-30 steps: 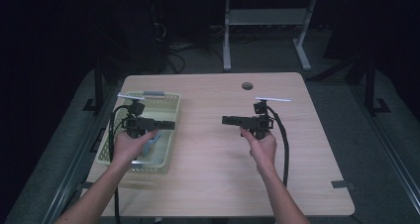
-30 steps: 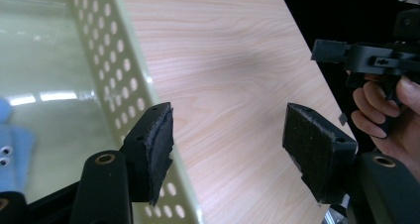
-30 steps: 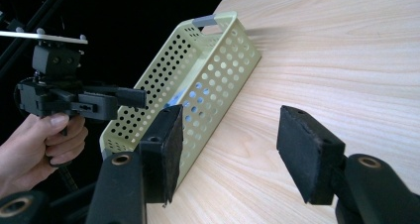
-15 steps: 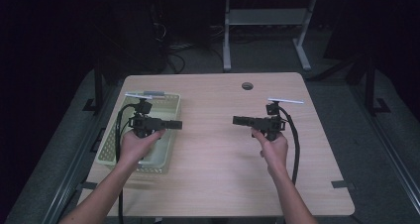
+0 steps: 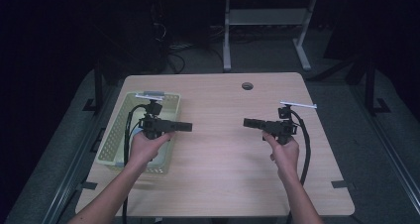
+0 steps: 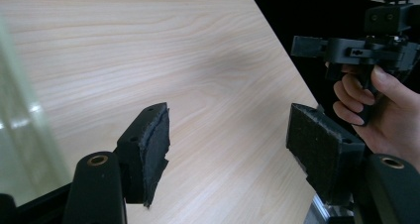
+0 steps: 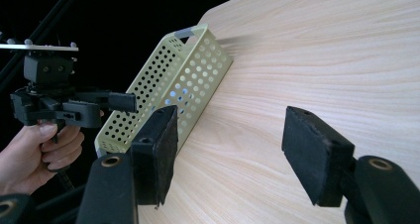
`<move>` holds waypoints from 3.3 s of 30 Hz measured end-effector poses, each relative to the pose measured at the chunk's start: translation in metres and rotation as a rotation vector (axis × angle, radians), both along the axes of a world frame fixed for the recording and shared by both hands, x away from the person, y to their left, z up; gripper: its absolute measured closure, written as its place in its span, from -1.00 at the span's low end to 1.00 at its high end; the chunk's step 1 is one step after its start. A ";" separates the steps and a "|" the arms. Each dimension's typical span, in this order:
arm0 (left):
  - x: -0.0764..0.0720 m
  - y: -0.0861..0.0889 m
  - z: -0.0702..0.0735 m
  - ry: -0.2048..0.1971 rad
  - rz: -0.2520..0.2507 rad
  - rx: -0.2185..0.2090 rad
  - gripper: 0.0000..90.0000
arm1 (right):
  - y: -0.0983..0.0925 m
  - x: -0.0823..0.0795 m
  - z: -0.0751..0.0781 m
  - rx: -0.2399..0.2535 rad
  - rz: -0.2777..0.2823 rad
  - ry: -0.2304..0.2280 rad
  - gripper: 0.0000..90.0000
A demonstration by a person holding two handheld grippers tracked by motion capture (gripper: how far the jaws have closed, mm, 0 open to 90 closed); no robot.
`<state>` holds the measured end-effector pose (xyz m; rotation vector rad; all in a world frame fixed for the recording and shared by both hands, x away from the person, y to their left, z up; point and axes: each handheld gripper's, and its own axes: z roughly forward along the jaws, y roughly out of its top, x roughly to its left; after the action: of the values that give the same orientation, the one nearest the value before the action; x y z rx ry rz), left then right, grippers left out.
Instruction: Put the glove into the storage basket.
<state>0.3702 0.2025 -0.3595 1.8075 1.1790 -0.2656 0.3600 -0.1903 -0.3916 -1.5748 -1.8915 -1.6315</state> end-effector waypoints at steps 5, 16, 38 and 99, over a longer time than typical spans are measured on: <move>-0.001 -0.010 -0.001 -0.016 -0.024 -0.006 -0.29 | -0.007 -0.004 -0.005 -0.006 -0.012 0.009 -0.16; -0.006 -0.033 -0.002 -0.028 -0.063 -0.018 -0.33 | -0.024 -0.012 -0.011 0.003 -0.028 0.020 -0.18; -0.014 -0.075 -0.025 -0.034 -0.139 -0.037 -0.40 | -0.061 -0.031 -0.030 -0.016 -0.082 0.052 -0.23; -0.083 -0.084 -0.095 -0.144 -0.284 -0.017 -0.42 | -0.103 -0.099 -0.070 -0.006 -0.098 0.076 -0.39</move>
<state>0.2868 0.1180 -0.4541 1.9435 0.8175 -0.3012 0.2610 -0.2936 -0.4619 -1.7321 -1.8092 -1.5808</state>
